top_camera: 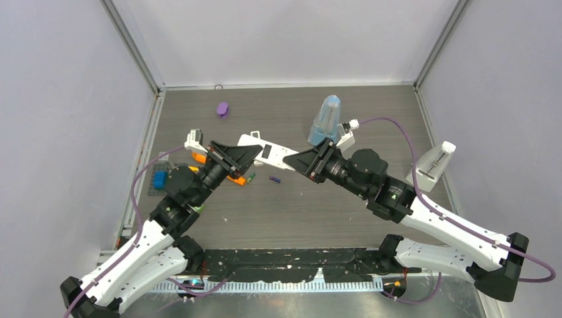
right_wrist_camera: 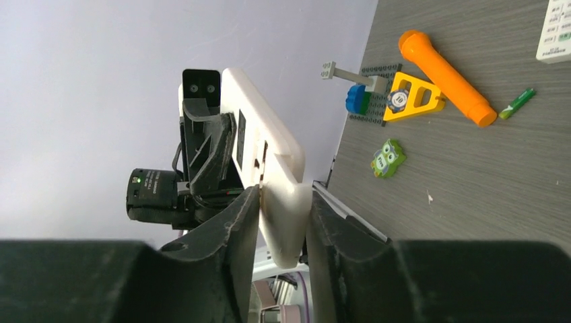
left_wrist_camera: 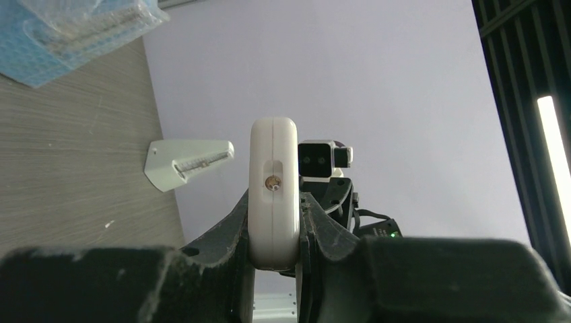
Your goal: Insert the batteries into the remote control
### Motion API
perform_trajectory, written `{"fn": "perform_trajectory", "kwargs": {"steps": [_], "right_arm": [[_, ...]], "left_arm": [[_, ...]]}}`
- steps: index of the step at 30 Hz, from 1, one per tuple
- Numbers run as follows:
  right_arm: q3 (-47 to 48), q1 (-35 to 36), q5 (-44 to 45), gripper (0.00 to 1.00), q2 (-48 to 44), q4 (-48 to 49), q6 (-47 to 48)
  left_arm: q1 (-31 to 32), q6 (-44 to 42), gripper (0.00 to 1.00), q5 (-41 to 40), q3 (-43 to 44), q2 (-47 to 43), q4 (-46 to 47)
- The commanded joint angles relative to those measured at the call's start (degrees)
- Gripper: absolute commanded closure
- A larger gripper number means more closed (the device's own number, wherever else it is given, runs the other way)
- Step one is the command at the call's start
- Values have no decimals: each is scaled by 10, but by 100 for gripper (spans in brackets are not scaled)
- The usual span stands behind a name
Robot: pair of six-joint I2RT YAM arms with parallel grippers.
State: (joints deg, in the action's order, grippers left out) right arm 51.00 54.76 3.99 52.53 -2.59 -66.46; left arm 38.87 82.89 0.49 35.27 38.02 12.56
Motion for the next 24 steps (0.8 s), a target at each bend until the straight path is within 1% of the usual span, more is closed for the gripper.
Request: {"fn": "perform_trajectory", "kwargs": {"steps": [1, 4, 7, 10, 11, 13, 15, 17, 20, 24], "right_arm": [[10, -15, -22, 66, 1, -21, -5], [16, -27, -30, 69, 6, -37, 1], [23, -34, -62, 74, 16, -44, 5], [37, -40, -74, 85, 27, -58, 17], [37, -44, -75, 91, 27, -59, 18], [36, -48, -75, 94, 28, -59, 24], [33, -55, -71, 95, 27, -62, 40], [32, -67, -62, 95, 27, -81, 60], [27, -111, -56, 95, 39, -140, 101], [25, -169, -53, 95, 102, -228, 193]], "left_arm": [[-3, -54, 100, -32, 11, -13, -19], [-3, -93, 100, -44, 21, -16, -51], [-3, -127, 100, -40, 32, -6, -74], [-3, -170, 100, -45, 42, 6, -109], [-3, -179, 100, -50, 44, 10, -122], [-3, -203, 100, -52, 39, 16, -124], [-3, -230, 100, -48, 36, 23, -124], [-3, -271, 100, -41, 41, 29, -150], [-3, -341, 100, -27, 50, 32, -195], [-4, -417, 100, 15, 68, 36, -248]]}}
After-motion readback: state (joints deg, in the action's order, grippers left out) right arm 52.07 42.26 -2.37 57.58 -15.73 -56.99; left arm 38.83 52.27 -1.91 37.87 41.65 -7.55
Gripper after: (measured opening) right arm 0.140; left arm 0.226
